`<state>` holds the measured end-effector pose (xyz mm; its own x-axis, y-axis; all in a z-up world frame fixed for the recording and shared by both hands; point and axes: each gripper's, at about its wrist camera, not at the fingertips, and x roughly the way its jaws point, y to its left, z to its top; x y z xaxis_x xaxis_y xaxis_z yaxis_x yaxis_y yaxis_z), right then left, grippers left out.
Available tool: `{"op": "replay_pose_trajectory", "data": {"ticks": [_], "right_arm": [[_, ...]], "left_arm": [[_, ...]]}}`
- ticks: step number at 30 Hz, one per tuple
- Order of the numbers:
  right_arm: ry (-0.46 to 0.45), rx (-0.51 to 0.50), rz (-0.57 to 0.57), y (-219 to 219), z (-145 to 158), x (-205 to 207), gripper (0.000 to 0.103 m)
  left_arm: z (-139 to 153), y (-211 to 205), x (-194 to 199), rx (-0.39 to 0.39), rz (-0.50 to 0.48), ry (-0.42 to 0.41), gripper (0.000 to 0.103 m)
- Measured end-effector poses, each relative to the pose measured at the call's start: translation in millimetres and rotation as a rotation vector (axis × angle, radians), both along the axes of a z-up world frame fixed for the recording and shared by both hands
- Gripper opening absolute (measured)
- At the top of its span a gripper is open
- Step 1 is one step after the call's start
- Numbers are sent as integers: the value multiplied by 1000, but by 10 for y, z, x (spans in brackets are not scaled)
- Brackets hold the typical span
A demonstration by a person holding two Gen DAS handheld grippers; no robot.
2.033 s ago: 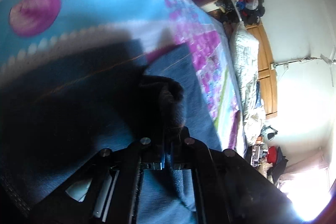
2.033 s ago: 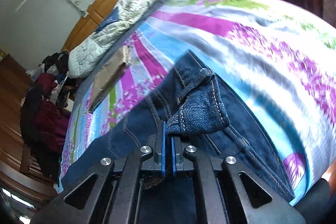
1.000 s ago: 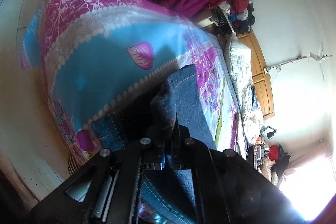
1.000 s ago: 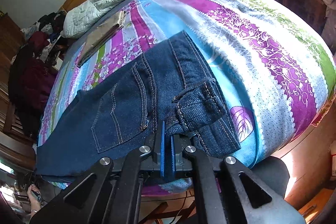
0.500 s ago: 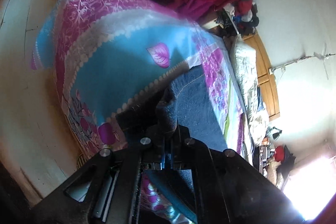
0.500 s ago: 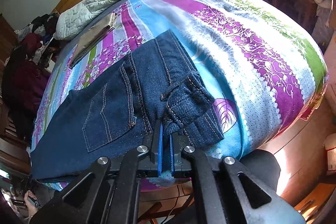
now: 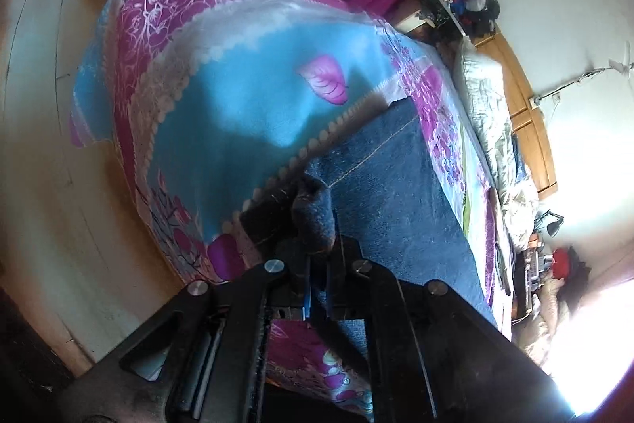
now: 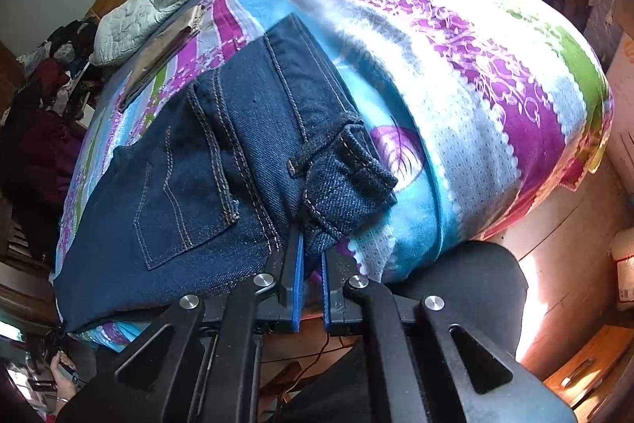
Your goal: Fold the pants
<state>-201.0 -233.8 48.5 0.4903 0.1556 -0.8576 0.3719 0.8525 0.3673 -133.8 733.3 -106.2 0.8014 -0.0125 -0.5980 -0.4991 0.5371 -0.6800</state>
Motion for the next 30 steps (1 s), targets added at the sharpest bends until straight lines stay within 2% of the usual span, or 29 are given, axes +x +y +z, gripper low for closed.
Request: {"op": "replay_pose_trajectory", "data": {"ticks": [2, 4, 6, 8, 9, 11, 14, 18, 22, 23, 27, 30], "right_arm": [[48, 13, -11, -36, -133, -50, 18], [111, -16, -25, -105, -201, -135, 20], [177, -84, -83, -249, -218, -255, 21], [158, -173, -151, -387, -99, -345, 23], [125, -193, -168, -432, -16, -340, 24], [57, -239, -163, -442, 169, -219, 24], [-80, -289, -52, -207, 470, 190, 24], [-219, -226, 209, 513, 649, 804, 24], [-236, -116, 386, 1258, 556, 1168, 25], [-231, -108, 421, 1463, 481, 1174, 30], [-169, -138, 551, 2025, 197, 1146, 33], [-151, -152, 632, 2311, 124, 1071, 33]], "left_arm": [[-25, 6, -52, -27, 18, -25, 7], [-37, 13, -136, -37, 32, -31, 10], [33, -7, -185, 7, 42, -17, 17], [133, -9, -274, 94, 88, 12, 43], [171, -2, -299, 116, 116, 9, 48], [235, 73, -459, 124, 197, -26, 49], [263, 179, -681, 77, 298, -74, 50], [264, 98, -792, 44, 295, -106, 50], [161, -135, -734, -27, 175, -164, 50], [115, -200, -705, -35, 147, -166, 50], [-127, -376, -628, -73, 75, -185, 50], [-210, -440, -584, -69, 50, -192, 50]]}}
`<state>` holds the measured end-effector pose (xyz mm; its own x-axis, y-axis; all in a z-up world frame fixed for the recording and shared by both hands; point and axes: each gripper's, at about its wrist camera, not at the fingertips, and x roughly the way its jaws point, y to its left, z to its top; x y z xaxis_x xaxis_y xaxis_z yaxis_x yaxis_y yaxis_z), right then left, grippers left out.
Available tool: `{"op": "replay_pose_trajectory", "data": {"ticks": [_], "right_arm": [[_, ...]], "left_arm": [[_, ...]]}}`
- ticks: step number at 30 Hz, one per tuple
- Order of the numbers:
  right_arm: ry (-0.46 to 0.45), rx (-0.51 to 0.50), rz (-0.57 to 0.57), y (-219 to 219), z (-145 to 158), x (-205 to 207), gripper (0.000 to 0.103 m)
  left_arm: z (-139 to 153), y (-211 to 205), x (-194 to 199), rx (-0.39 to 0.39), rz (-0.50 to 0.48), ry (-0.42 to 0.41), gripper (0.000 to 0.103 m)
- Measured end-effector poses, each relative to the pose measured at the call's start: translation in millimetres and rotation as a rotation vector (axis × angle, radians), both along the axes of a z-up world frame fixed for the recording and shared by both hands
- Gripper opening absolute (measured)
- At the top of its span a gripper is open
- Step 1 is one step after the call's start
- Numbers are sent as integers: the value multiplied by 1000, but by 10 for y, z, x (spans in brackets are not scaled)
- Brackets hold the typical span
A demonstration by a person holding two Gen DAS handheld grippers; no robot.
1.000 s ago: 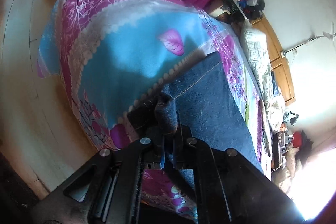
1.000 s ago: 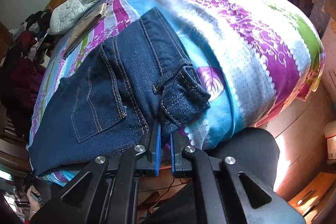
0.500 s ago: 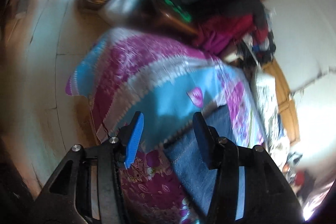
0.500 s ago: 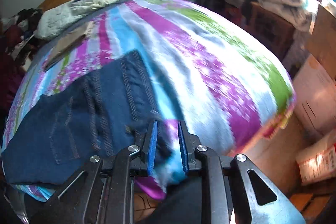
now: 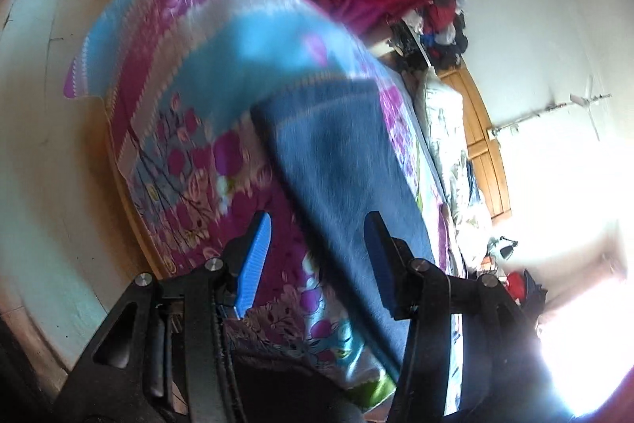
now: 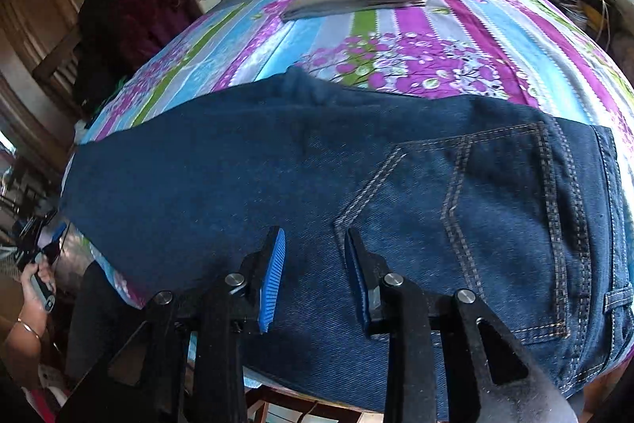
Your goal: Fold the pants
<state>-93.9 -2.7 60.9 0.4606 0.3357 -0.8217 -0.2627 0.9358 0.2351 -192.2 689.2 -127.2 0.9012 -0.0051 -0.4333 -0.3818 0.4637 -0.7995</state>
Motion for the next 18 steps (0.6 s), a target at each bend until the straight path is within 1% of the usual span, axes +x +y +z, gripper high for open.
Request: {"op": "replay_pose_trajectory", "data": {"ticks": [2, 4, 7, 9, 11, 12, 13, 14, 16, 18], "right_arm": [[-2, -31, 43, 91, -11, -79, 34], [-2, -49, 74, 213, -1, -59, 34], [-9, -25, 122, 417, 54, 8, 34], [-25, -28, 178, 653, 125, 119, 35], [-49, -42, 252, 1000, 169, 245, 35], [-56, -37, 288, 1190, 187, 300, 35], [-53, -21, 326, 1384, 193, 335, 35], [-46, -4, 358, 1541, 193, 362, 35], [-30, 16, 422, 1839, 172, 361, 36], [-27, 10, 471, 2057, 140, 297, 38]], "left_arm": [[-25, -6, 39, 11, 9, -25, 51], [-30, 21, 81, 10, 14, -51, 53], [-34, 53, 180, 20, 13, -61, 53], [-15, 73, 246, 12, 14, -80, 53], [26, 103, 337, 19, 20, -94, 65], [48, 109, 373, 31, 22, -99, 69], [97, 103, 423, 58, 28, -97, 76], [158, 84, 457, 85, 23, -94, 77], [249, 30, 500, 144, -19, -116, 77], [264, -12, 516, 208, -33, -100, 77]]}}
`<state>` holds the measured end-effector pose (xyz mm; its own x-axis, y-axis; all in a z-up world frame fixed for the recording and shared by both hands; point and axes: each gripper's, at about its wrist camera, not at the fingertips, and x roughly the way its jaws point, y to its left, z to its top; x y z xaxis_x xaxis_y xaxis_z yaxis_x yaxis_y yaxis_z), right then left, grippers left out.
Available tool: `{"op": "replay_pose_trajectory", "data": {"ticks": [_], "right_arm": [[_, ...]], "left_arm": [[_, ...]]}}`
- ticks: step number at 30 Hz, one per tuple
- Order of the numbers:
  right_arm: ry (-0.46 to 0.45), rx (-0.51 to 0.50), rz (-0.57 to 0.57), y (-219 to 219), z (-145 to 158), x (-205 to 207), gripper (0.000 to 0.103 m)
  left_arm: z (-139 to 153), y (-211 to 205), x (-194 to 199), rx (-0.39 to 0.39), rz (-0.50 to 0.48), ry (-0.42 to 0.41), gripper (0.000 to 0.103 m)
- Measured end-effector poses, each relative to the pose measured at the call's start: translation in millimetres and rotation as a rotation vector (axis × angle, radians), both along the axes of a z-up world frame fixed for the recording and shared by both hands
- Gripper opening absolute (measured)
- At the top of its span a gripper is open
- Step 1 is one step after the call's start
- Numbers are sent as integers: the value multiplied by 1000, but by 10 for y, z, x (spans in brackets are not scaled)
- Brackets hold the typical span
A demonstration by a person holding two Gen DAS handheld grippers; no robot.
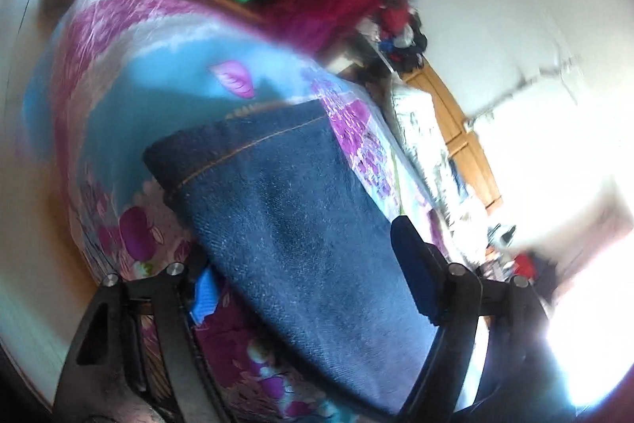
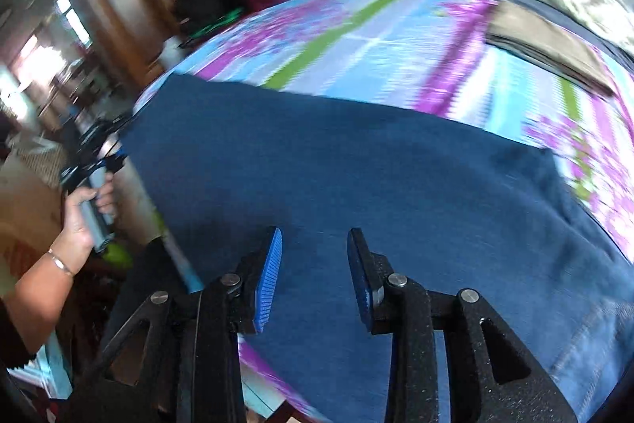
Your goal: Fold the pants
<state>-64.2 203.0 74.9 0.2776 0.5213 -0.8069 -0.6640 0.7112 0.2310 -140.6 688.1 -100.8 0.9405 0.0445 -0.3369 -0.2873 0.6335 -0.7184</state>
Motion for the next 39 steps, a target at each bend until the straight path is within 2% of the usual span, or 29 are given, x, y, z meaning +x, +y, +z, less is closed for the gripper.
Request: {"op": "replay_pose_trajectory", "data": {"ticks": [2, 5, 8, 10, 14, 16, 17, 20, 21, 22, 23, 27, 30, 33, 34, 36, 39], "right_arm": [[7, -16, 35, 118, -64, -62, 39], [31, -64, 35, 138, -209, -126, 39], [55, -93, 1, 81, -310, -144, 39], [72, -99, -21, 13, -368, -157, 39], [88, -114, -36, -78, -433, -194, 39], [78, -125, -28, -91, -423, -246, 40], [76, -128, -23, -107, -415, -271, 40], [71, -126, -28, -199, -385, -331, 40], [71, -122, -36, -247, -375, -335, 40], [72, -114, -48, -316, -361, -343, 40], [72, -108, -64, -380, -347, -344, 40], [54, -74, -146, -714, -249, -341, 40], [21, -45, -218, -1044, -138, -350, 40], [-13, -15, -302, -1438, -45, -389, 40], [-22, -6, -327, -1550, -28, -410, 40], [-32, 17, -387, -1820, -14, -462, 40], [-17, 64, -477, -2171, -69, -559, 40]], "left_arm": [[-80, 45, 12, -2, 0, 2, 67], [-39, 84, -23, -36, 11, -64, 67], [109, 9, 2, 25, -6, -110, 67], [112, 17, 44, 21, -18, -124, 67], [123, 56, 133, 25, -29, -103, 67], [90, 101, 184, 34, -14, -59, 68], [47, 151, 191, 13, -4, -45, 67], [-79, 285, 151, -88, 18, -80, 65], [-85, 301, 144, -106, 21, -73, 61], [-79, 327, 148, -115, 26, -56, 41], [-73, 355, 167, -114, 19, -44, 6], [95, 248, 216, -42, -14, -4, 7], [440, -36, 305, 63, -66, -11, 6], [924, -646, 541, 226, -205, -12, 6], [1026, -836, 610, 259, -250, -15, 6], [1241, -1388, 766, 330, -365, -33, 6], [1352, -2476, 960, 363, -601, -51, 7]]}}
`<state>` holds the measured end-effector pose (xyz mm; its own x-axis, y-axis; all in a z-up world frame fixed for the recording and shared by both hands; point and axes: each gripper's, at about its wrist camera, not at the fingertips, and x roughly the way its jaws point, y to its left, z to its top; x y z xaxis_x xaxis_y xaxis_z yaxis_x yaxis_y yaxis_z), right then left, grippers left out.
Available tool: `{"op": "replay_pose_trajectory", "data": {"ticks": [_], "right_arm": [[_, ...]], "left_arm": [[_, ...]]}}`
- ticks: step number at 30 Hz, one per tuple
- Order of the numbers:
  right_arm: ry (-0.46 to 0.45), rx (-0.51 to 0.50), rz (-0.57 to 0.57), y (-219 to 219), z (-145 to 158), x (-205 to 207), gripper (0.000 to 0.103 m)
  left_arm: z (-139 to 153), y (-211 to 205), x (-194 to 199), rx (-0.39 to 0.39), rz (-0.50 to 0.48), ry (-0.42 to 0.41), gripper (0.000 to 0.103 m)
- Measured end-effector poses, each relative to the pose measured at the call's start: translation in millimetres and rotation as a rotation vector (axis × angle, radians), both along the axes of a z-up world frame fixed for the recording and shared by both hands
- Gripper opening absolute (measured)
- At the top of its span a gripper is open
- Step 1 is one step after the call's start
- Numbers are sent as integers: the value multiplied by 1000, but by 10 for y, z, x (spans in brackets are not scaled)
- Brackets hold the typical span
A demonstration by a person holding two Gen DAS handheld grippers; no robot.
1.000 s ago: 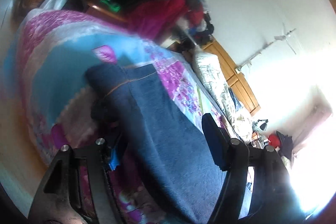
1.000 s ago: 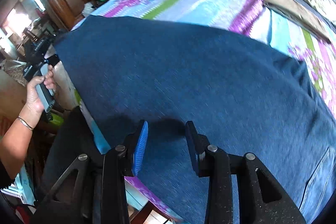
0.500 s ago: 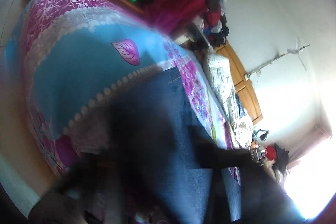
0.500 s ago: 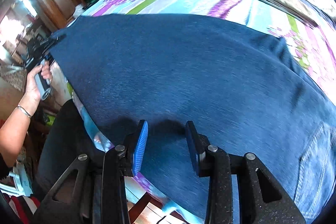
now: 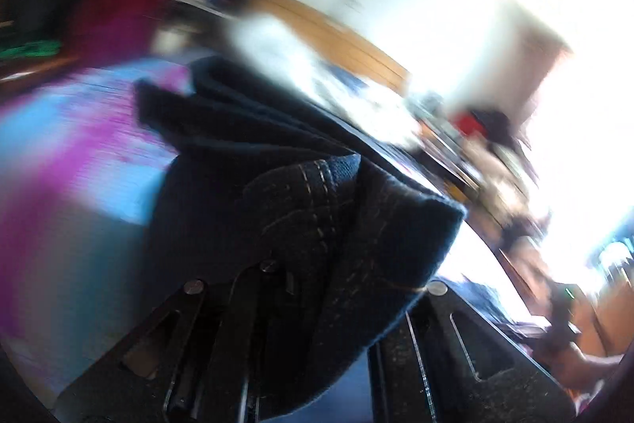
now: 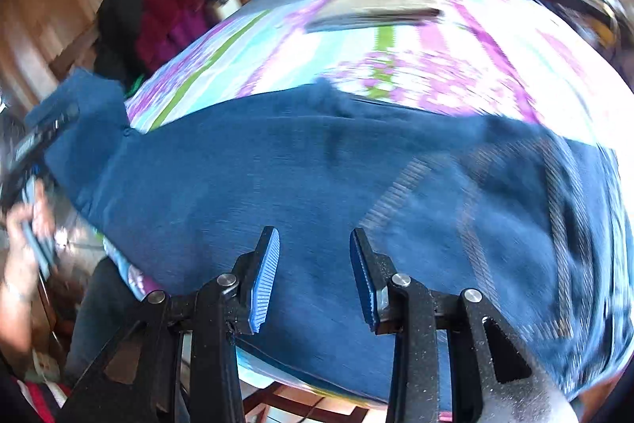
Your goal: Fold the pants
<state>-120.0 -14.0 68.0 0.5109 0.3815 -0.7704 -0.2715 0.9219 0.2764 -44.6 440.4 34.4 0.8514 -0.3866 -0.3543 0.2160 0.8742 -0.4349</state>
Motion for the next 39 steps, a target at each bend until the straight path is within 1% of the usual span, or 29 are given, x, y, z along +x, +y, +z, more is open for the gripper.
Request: {"op": "replay_pose_trajectory", "data": {"ticks": [2, 3, 4, 5, 6, 7, 8, 9, 10, 11, 12, 14, 16, 17, 18, 20, 22, 23, 24, 26, 28, 29, 30, 31, 33, 35, 36, 38, 39], "right_arm": [[20, 42, -45, -202, -67, -24, 40], [28, 61, -56, -274, -105, -46, 40], [35, 72, -58, -332, -130, -57, 40], [41, 74, -55, -366, -156, -68, 40], [44, 73, -48, -390, -175, -73, 40], [42, 74, -38, -400, -183, -88, 40], [40, 83, -28, -412, -200, -100, 42], [39, 104, -12, -404, -215, -100, 45], [38, 122, -1, -376, -235, -79, 51], [36, 140, 9, -385, -261, -50, 53], [35, 167, 25, -326, -266, 4, 53], [41, 251, 60, -197, -254, 184, 54], [53, 329, 106, -39, -243, 396, 57], [52, 333, 120, 51, -242, 499, 57], [52, 325, 137, 142, -251, 590, 57], [83, 325, 171, 311, -318, 792, 57], [121, 300, 195, 461, -425, 954, 57], [158, 257, 200, 544, -503, 1028, 57], [183, 217, 180, 591, -579, 1087, 57], [179, 262, 175, 619, -633, 1162, 58], [191, 304, 149, 606, -680, 1271, 57], [184, 318, 144, 610, -677, 1325, 38], [160, 296, 153, 647, -643, 1329, 27], [116, 243, 179, 733, -566, 1303, 27], [-35, 150, 291, 960, -310, 1165, 26], [-173, 95, 385, 1132, -38, 979, 26], [-235, 87, 401, 1186, 79, 912, 26], [-312, 57, 356, 1196, 159, 928, 27], [-328, 28, 297, 1136, 123, 988, 32]], "left_arm": [[-143, -684, 99, 41, -143, 63, 7], [-335, -1077, 181, 89, -219, 126, 10], [-512, -1333, 249, 134, -265, 184, 12], [-797, -1628, 357, 214, -307, 281, 13], [-1081, -1896, 423, 332, -285, 380, 14], [-1031, -1964, 323, 354, -233, 289, 14], [-958, -2024, 266, 366, -218, 268, 31], [-915, -2072, 245, 354, -245, 291, 47], [-866, -2111, 213, 318, -287, 323, 74], [-823, -2131, 156, 293, -317, 318, 78], [-794, -2168, 67, 287, -355, 300, 78], [-723, -2214, -84, 312, -460, 282, 79], [-652, -2043, -157, 271, -513, 267, 79], [-606, -1934, -136, 242, -507, 258, 79], [-567, -1837, -102, 221, -473, 247, 79], [-590, -1653, -37, 217, -368, 237, 80], [-651, -1550, 145, 209, -304, 262, 80], [-713, -1514, 245, 196, -281, 283, 80], [-787, -1500, 332, 186, -272, 310, 80], [-920, -1509, 417, 182, -277, 356, 80], [-962, -1537, 344, 198, -275, 340, 81], [-962, -1571, 336, 210, -279, 325, 85], [-961, -1601, 319, 221, -288, 318, 87], [-957, -1604, 276, 234, -286, 312, 88], [-958, -1606, 206, 250, -282, 304, 88], [-943, -1577, 157, 219, -282, 305, 88], [-926, -1570, 152, 194, -281, 305, 88], [-864, -1582, 130, 164, -262, 269, 88], [-851, -1605, 140, 163, -256, 258, 89]]}}
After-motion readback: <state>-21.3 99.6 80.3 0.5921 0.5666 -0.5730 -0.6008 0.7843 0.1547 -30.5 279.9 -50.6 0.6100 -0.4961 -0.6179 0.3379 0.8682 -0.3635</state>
